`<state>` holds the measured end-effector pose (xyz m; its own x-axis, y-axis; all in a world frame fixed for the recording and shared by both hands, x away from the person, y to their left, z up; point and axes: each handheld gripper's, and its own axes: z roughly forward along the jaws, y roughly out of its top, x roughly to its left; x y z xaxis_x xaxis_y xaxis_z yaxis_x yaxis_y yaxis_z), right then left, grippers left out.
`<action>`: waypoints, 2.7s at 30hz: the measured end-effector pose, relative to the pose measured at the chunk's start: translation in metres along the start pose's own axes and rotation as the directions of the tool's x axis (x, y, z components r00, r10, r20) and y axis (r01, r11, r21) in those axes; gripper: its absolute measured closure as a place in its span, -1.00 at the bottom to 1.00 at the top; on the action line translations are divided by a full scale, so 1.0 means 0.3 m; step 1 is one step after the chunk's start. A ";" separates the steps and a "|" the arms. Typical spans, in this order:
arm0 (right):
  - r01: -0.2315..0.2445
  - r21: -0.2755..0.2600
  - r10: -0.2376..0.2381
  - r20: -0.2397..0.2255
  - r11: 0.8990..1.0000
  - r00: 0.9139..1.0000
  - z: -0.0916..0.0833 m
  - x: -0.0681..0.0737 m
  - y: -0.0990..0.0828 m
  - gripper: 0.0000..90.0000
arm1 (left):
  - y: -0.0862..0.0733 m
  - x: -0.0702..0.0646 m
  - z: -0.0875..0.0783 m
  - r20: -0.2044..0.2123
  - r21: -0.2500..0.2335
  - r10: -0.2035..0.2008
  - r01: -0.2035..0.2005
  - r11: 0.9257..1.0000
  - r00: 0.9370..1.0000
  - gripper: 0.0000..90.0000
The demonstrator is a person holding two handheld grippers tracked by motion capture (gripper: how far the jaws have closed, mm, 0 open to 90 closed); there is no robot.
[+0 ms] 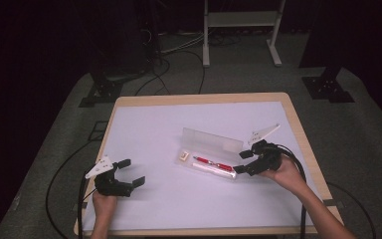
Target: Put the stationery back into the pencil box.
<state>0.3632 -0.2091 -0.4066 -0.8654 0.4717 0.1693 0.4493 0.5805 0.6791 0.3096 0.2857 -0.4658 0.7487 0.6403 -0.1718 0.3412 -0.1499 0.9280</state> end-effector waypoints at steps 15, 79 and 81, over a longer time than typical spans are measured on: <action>-0.024 -0.018 0.024 0.005 1.000 1.000 -0.022 -0.008 -0.058 -0.31 | 0.000 -0.001 0.000 -0.002 0.006 0.003 -0.003 1.000 1.000 -1.00; -0.171 -0.120 0.174 0.021 0.978 0.984 -0.131 -0.013 -0.333 -0.33 | 0.001 -0.005 0.006 -0.009 0.018 0.009 -0.009 1.000 1.000 -1.00; -0.180 -0.128 0.184 0.021 0.975 0.983 -0.136 -0.011 -0.343 -0.33 | 0.001 -0.005 0.006 -0.009 0.019 0.010 -0.010 1.000 1.000 -1.00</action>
<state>0.3108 -0.2975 -0.4480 -0.7634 0.5838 0.2765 0.5654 0.3968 0.7231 0.3097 0.2834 -0.4659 0.7467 0.6457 -0.1597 0.3445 -0.1700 0.9233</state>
